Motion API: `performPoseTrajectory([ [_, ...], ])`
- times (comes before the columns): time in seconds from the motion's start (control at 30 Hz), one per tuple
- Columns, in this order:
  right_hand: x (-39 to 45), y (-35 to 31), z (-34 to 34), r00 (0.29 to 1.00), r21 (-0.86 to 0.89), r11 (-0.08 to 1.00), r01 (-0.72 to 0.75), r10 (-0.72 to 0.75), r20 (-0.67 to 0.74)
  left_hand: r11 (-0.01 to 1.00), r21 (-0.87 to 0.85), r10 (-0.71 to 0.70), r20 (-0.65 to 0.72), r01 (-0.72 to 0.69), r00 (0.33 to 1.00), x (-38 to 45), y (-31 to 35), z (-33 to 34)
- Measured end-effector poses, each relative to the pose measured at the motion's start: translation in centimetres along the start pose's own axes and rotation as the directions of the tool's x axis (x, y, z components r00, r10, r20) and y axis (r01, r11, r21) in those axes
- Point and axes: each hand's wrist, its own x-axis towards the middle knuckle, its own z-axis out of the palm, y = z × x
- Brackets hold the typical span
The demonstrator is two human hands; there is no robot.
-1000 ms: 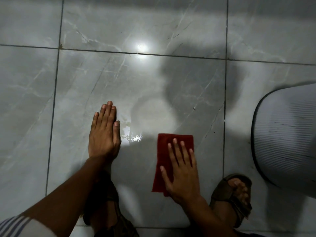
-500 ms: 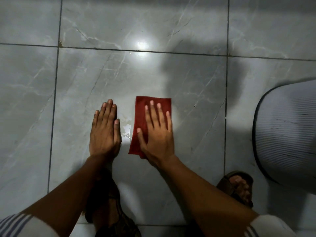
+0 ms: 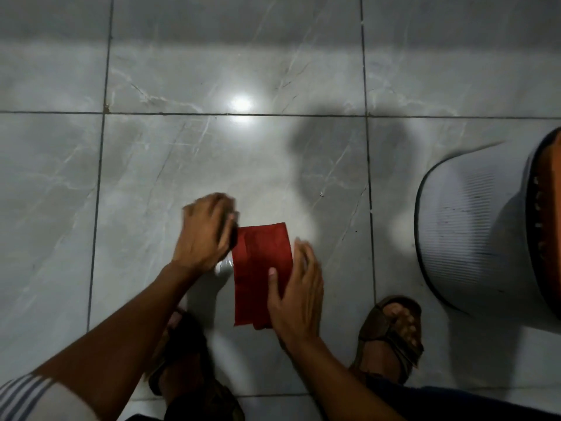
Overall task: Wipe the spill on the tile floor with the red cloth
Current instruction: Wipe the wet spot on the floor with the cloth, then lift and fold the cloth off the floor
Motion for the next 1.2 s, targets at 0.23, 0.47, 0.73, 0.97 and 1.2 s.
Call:
performPoseTrajectory([
  [0.23,-4.1,-0.7,-1.6,0.944,0.172,0.928,-0.329,0.328,0.039,0.938,-0.079,0.331,0.493,-0.338,0.804,4.6,6.7,0.0],
  [0.47,-1.9,-1.1,-2.8,0.963,0.236,0.933,-0.270,0.268,0.044,0.906,0.057,0.259,0.708,-0.419,0.657,8.4,8.4,-0.3],
  [0.73,0.0,-4.5,-10.4,0.966,0.185,0.955,-0.233,0.205,0.159,0.987,-0.076,0.148,0.771,-0.141,0.620,8.2,11.6,-8.6],
  [0.97,-2.4,-10.1,-26.3,0.846,0.397,0.750,-0.529,0.500,0.183,0.972,-0.236,0.177,0.741,0.005,0.647,12.3,23.5,-20.1],
  [1.2,-1.8,-7.6,-40.9,0.773,0.565,0.669,-0.482,0.629,-0.085,0.936,-0.341,0.329,0.762,-0.086,0.558,18.3,39.7,-25.0],
])
